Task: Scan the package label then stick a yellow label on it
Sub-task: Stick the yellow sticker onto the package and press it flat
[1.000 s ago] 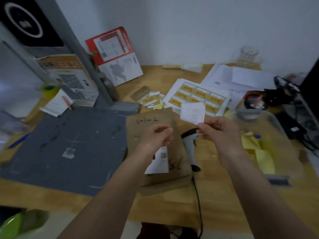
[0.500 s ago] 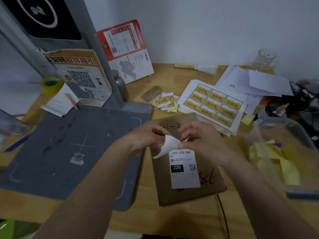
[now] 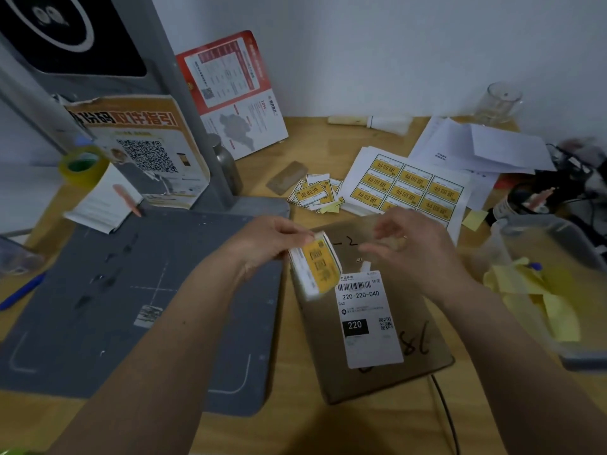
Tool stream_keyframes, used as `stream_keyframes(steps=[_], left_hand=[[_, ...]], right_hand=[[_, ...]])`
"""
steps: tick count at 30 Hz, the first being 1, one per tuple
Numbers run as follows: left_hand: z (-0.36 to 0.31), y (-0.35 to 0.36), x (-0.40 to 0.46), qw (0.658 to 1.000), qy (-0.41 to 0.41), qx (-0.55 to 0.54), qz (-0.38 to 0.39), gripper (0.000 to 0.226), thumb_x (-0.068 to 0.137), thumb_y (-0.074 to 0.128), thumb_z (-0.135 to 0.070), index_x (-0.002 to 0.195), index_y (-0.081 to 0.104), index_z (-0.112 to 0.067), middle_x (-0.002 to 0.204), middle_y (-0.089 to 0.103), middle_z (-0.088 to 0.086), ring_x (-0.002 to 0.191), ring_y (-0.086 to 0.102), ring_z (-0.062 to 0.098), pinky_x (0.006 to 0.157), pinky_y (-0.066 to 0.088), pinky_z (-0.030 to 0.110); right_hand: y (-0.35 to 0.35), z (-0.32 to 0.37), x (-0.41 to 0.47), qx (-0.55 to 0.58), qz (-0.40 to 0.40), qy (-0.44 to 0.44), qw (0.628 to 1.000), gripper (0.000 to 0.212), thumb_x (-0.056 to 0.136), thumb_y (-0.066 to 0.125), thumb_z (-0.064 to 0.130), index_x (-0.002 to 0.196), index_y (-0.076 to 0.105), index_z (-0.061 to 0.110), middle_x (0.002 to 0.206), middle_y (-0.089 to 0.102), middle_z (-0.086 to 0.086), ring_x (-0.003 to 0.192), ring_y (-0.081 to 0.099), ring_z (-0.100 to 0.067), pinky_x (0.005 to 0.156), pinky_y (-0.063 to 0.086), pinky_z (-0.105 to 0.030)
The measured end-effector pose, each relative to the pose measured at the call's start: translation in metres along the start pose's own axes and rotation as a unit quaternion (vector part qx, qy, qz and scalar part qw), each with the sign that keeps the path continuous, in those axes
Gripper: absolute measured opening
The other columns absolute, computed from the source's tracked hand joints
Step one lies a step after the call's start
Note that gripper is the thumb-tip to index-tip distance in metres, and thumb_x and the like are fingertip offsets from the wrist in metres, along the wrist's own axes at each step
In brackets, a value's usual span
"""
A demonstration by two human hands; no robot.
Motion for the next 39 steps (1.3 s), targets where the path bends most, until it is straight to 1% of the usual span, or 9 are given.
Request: stream_keyframes(steps=[5, 9, 14, 16, 19, 24, 27, 33, 39], left_hand=[[0.004, -0.008, 0.002, 0.94, -0.007, -0.238, -0.244, 0.006, 0.085, 0.07, -0.014, 0.087, 0.07, -0.02, 0.084, 0.072, 0.0, 0.071, 0.063, 0.009, 0.063, 0.05, 0.017], [0.011, 0.028, 0.001, 0.914, -0.044, -0.324, -0.239, 0.012, 0.086, 0.068, -0.01, 0.096, 0.071, -0.015, 0.091, 0.073, 0.001, 0.071, 0.067, 0.007, 0.057, 0.052, 0.014], [0.015, 0.053, 0.003, 0.907, -0.049, -0.337, -0.249, 0.011, 0.087, 0.066, -0.009, 0.092, 0.07, -0.017, 0.088, 0.071, -0.002, 0.072, 0.065, 0.005, 0.055, 0.052, 0.01], [0.016, 0.058, 0.005, 0.913, -0.042, -0.317, -0.251, 0.017, 0.087, 0.066, -0.009, 0.103, 0.069, -0.016, 0.089, 0.069, -0.004, 0.08, 0.066, 0.007, 0.066, 0.054, 0.015], [0.018, 0.06, 0.01, 0.928, -0.033, -0.25, -0.273, 0.033, 0.085, 0.069, -0.011, 0.116, 0.061, -0.021, 0.092, 0.064, -0.009, 0.093, 0.065, 0.011, 0.072, 0.055, 0.022], [0.019, 0.059, 0.015, 0.946, -0.001, -0.075, -0.317, 0.04, 0.081, 0.073, -0.024, 0.117, 0.056, -0.028, 0.077, 0.059, -0.019, 0.08, 0.063, 0.001, 0.078, 0.058, 0.036], [0.018, 0.061, 0.013, 0.941, 0.03, 0.012, -0.336, 0.042, 0.081, 0.073, -0.029, 0.119, 0.055, -0.028, 0.075, 0.059, -0.02, 0.073, 0.055, -0.008, 0.07, 0.047, 0.016], [0.022, 0.064, 0.012, 0.928, 0.053, 0.092, -0.357, 0.046, 0.08, 0.074, -0.032, 0.12, 0.053, -0.029, 0.067, 0.057, -0.023, 0.077, 0.061, -0.001, 0.096, 0.047, 0.039], [0.025, 0.064, 0.01, 0.919, 0.074, 0.124, -0.367, 0.049, 0.079, 0.074, -0.033, 0.123, 0.052, -0.027, 0.083, 0.069, -0.014, 0.086, 0.063, 0.004, 0.092, 0.022, 0.02]], right_hand=[[0.013, -0.011, -0.003, 0.204, -0.017, 0.133, 0.97, 0.012, 0.086, 0.061, 0.04, 0.082, 0.063, 0.028, 0.084, 0.065, 0.009, 0.08, 0.061, -0.005, 0.072, 0.045, -0.021], [0.038, -0.014, -0.008, 0.283, 0.007, 0.202, 0.938, 0.038, 0.086, 0.055, 0.05, 0.101, 0.068, 0.018, 0.093, 0.069, 0.005, 0.089, 0.065, -0.012, 0.082, 0.051, -0.03], [0.043, -0.025, 0.006, 0.268, -0.041, 0.233, 0.934, 0.019, 0.087, 0.064, 0.033, 0.083, 0.071, 0.015, 0.08, 0.07, -0.005, 0.078, 0.066, -0.026, 0.079, 0.055, -0.045], [0.045, -0.034, 0.009, 0.261, -0.057, 0.248, 0.931, 0.019, 0.088, 0.063, 0.028, 0.079, 0.071, 0.013, 0.081, 0.071, -0.012, 0.076, 0.066, -0.033, 0.074, 0.054, -0.046], [0.046, -0.043, 0.013, 0.224, -0.075, 0.254, 0.938, 0.026, 0.09, 0.06, 0.029, 0.076, 0.067, 0.008, 0.073, 0.065, -0.012, 0.063, 0.054, -0.02, 0.061, 0.045, -0.034], [0.051, -0.05, 0.018, 0.152, -0.091, 0.242, 0.954, 0.037, 0.089, 0.062, 0.033, 0.058, 0.055, 0.014, 0.06, 0.055, -0.002, 0.054, 0.045, -0.012, 0.053, 0.035, -0.025], [0.055, -0.054, 0.02, 0.102, -0.106, 0.227, 0.963, 0.038, 0.084, 0.066, 0.039, 0.056, 0.05, 0.019, 0.075, 0.058, -0.007, 0.069, 0.05, -0.018, 0.063, 0.035, -0.027], [0.059, -0.053, 0.022, 0.028, -0.097, 0.21, 0.972, 0.033, 0.078, 0.071, 0.042, 0.066, 0.05, 0.02, 0.094, 0.051, -0.004, 0.091, 0.05, -0.021, 0.082, 0.044, -0.035], [0.062, -0.049, 0.019, -0.011, -0.095, 0.196, 0.976, 0.033, 0.078, 0.072, 0.039, 0.07, 0.052, 0.015, 0.09, 0.044, 0.0, 0.093, 0.041, -0.017, 0.085, 0.039, -0.033]])
Point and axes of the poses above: each hand's wrist, its own x-axis towards the middle knuckle, its own y-axis out of the palm, z = x × y, the point moved 5 cm from there along x, towards the middle knuckle
